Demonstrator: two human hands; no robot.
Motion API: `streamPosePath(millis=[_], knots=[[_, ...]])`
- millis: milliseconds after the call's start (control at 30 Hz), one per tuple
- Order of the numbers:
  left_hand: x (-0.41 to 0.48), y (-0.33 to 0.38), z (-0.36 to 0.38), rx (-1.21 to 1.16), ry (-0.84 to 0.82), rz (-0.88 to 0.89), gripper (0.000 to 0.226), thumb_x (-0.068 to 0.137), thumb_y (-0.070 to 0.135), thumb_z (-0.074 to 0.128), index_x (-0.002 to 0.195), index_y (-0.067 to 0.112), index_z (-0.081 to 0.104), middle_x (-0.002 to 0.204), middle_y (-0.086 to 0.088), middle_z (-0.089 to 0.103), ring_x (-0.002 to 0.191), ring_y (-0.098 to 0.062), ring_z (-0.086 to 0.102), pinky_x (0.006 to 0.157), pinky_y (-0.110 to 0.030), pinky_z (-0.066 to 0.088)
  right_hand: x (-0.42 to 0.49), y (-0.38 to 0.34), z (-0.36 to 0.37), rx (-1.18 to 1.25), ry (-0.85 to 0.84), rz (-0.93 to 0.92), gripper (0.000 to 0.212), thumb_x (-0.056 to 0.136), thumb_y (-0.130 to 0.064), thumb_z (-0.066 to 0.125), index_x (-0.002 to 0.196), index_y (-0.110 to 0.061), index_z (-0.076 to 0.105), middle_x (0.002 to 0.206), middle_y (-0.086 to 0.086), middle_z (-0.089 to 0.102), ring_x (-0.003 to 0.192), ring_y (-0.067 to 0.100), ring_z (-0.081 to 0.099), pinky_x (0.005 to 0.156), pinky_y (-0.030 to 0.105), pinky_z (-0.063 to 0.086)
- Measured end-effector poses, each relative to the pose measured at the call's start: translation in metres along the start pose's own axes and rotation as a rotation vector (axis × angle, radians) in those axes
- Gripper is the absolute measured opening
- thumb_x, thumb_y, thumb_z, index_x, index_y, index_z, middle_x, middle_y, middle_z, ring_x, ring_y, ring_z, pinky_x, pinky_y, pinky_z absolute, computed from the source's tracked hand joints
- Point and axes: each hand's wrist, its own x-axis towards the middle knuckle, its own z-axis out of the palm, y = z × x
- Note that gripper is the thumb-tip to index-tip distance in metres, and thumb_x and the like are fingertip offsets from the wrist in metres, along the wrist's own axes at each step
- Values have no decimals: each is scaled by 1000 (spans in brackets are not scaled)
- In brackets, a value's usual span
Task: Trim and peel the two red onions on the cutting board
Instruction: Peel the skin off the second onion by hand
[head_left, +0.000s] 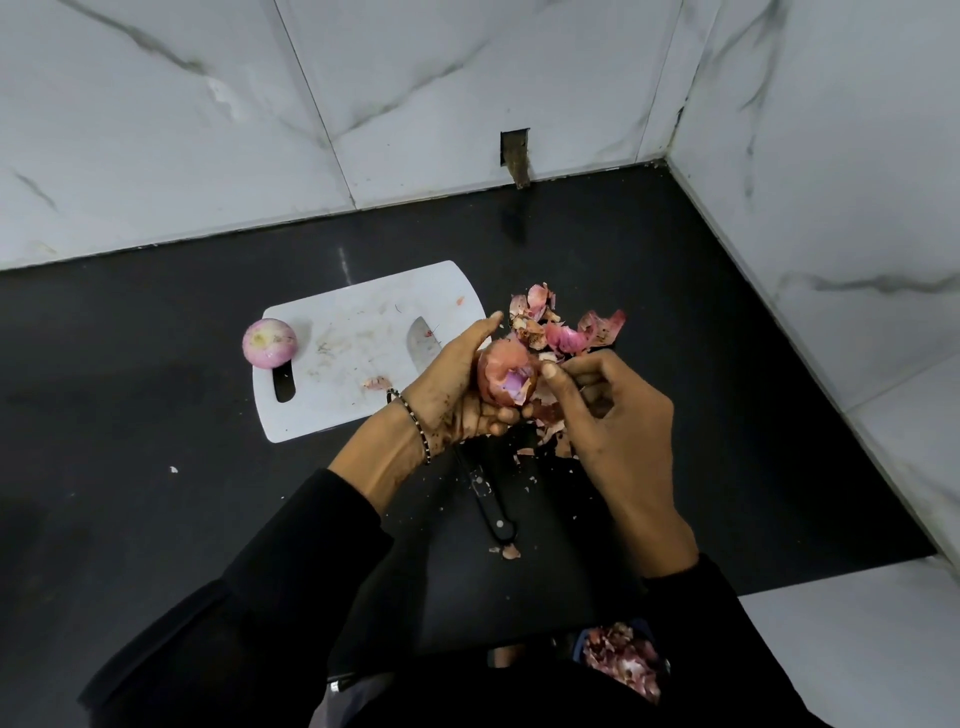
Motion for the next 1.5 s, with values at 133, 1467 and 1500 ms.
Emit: streamPosePath(millis=[133,1467,1500], knots=[[-1,-3,2,-17,35,5,59,100,47,24,96,0,60,71,-19,56,43,-18,46,42,-18,38,7,-4,-6,-62,-72,-48,18,94,-36,69,108,-24,71,98,-15,67,91,4,63,74,13,48],[-16,-16,6,-188,206,21,76,94,65,44,127,-1,58,93,-22,69,50,-24,68,43,-26,52,-3,-5,-17,-54,50,75,30,90,-34,73,119,-28,65,107,-15,65,93,-1,62,74,12,51],[-16,-16,6,-175,207,22,76,93,66,43,126,0,59,90,-21,70,50,-24,68,43,-25,52,0,-3,-17,-102,15,86,38,88,-32,75,124,-28,61,114,-14,62,97,0,61,77,15,53]])
